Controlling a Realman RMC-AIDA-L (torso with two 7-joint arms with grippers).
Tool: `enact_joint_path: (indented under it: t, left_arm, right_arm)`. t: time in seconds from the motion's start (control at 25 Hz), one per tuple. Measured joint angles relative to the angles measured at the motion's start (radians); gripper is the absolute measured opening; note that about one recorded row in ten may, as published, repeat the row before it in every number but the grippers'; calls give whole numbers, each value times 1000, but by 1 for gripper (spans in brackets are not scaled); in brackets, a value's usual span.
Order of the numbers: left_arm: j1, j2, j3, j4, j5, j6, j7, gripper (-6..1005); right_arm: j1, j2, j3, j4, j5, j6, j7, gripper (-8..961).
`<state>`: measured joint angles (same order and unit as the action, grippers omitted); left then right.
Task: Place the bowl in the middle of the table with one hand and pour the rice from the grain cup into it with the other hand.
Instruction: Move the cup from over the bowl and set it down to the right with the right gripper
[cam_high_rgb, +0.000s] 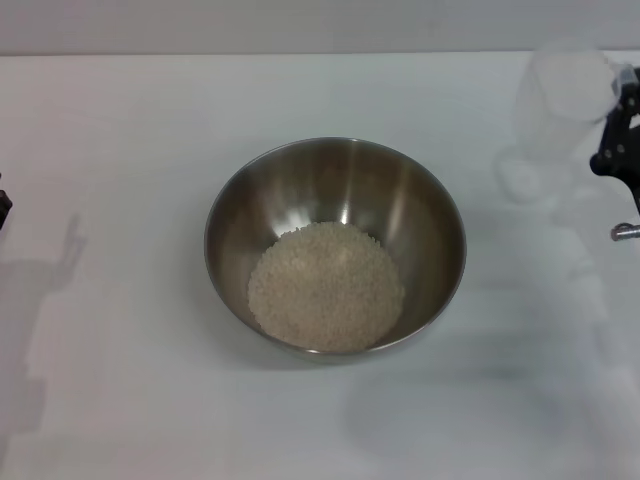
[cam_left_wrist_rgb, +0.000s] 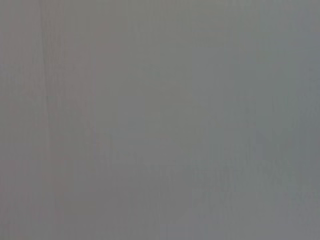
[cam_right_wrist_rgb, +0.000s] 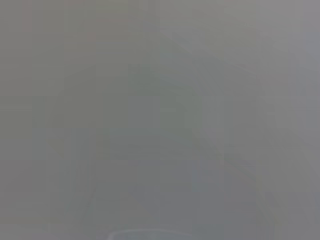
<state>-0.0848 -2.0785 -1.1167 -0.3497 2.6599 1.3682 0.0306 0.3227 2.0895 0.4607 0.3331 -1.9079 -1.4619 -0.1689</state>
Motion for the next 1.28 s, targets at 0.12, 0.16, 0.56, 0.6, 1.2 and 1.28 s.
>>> enact_joint_path:
  t: [0.12, 0.16, 0.56, 0.6, 1.2, 1.28]
  left_arm:
    - [-1, 0, 1, 0, 0, 0, 0, 834]
    - [-1, 0, 1, 0, 0, 0, 0, 834]
    - [-3, 0, 2, 0, 0, 0, 0, 834]
    - [-3, 0, 2, 0, 0, 0, 0, 834]
    - [-10, 0, 2, 0, 0, 0, 0, 834]
    - [-10, 0, 2, 0, 0, 0, 0, 834]
  right_arm:
    - [28, -1, 0, -46, 48, 111, 4, 13]
    - [28, -1, 0, -46, 48, 111, 4, 13]
    - [105, -3, -54, -67, 43, 273, 8, 12]
    - [105, -3, -54, -67, 43, 273, 8, 13]
    - [161, -4, -108, -69, 17, 416, 9, 11]
    - [163, -4, -109, -70, 5, 423, 9, 12]
